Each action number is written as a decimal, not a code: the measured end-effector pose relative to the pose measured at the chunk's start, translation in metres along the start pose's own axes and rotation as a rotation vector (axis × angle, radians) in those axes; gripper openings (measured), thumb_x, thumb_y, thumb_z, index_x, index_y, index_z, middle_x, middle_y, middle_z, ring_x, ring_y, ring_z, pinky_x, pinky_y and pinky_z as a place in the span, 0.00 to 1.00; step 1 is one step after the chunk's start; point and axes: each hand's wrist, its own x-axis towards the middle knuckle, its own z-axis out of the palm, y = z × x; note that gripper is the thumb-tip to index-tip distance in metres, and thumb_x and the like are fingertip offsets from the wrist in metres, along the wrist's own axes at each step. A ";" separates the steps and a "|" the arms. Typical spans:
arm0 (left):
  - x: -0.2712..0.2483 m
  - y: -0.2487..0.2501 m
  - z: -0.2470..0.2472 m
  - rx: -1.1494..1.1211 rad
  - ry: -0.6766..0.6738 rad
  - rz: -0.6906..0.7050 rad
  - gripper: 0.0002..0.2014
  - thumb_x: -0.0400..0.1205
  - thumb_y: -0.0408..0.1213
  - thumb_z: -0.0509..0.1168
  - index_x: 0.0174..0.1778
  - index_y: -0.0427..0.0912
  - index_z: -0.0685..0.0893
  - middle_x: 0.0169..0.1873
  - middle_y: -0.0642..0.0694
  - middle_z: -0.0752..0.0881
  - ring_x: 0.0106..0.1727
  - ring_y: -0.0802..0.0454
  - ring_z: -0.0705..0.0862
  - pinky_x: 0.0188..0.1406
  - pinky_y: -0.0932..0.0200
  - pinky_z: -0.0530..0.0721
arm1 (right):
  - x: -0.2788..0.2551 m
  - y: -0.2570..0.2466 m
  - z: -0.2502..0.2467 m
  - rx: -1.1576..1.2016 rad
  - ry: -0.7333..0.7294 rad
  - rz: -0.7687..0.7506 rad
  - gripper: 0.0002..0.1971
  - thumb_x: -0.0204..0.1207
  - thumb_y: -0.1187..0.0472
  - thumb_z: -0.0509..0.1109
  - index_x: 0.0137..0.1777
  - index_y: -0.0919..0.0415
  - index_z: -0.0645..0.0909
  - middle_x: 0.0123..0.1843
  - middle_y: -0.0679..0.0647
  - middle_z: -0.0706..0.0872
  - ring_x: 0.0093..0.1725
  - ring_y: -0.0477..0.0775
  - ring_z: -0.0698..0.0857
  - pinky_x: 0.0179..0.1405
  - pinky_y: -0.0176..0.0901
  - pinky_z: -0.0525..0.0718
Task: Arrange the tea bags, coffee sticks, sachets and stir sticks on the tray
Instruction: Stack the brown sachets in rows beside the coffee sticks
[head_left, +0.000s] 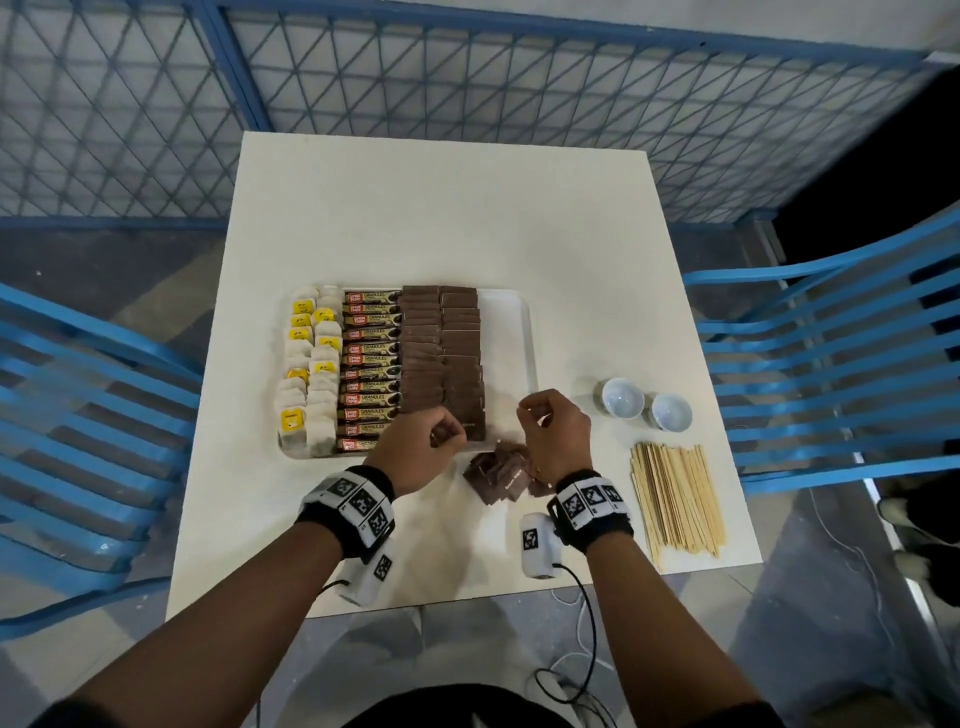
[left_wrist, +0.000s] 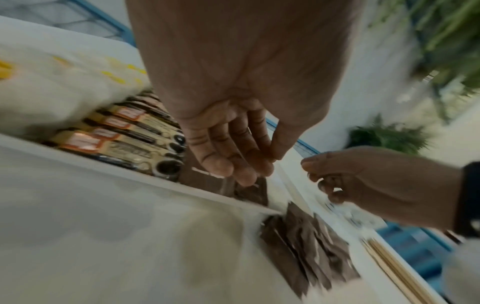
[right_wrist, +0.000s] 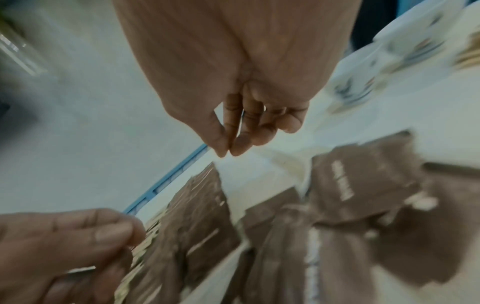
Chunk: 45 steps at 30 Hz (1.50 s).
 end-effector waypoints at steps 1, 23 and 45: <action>0.001 0.004 0.006 0.036 -0.031 0.026 0.02 0.83 0.41 0.73 0.50 0.51 0.88 0.42 0.57 0.89 0.42 0.58 0.87 0.46 0.55 0.88 | -0.003 0.007 -0.006 -0.017 0.007 0.012 0.05 0.78 0.63 0.73 0.48 0.51 0.85 0.43 0.47 0.88 0.39 0.41 0.83 0.40 0.33 0.81; -0.017 0.017 0.092 0.563 -0.073 0.185 0.17 0.78 0.40 0.76 0.63 0.44 0.86 0.62 0.43 0.77 0.64 0.42 0.75 0.59 0.46 0.85 | -0.047 0.066 -0.018 -0.277 -0.148 0.192 0.15 0.70 0.66 0.79 0.57 0.60 0.86 0.53 0.56 0.87 0.54 0.58 0.85 0.47 0.33 0.71; -0.002 0.034 0.055 -0.117 0.083 -0.075 0.10 0.73 0.30 0.80 0.48 0.44 0.91 0.40 0.50 0.91 0.41 0.55 0.87 0.43 0.62 0.84 | -0.028 0.026 -0.057 0.337 -0.011 0.089 0.18 0.66 0.61 0.84 0.55 0.58 0.86 0.47 0.54 0.92 0.49 0.56 0.91 0.53 0.57 0.91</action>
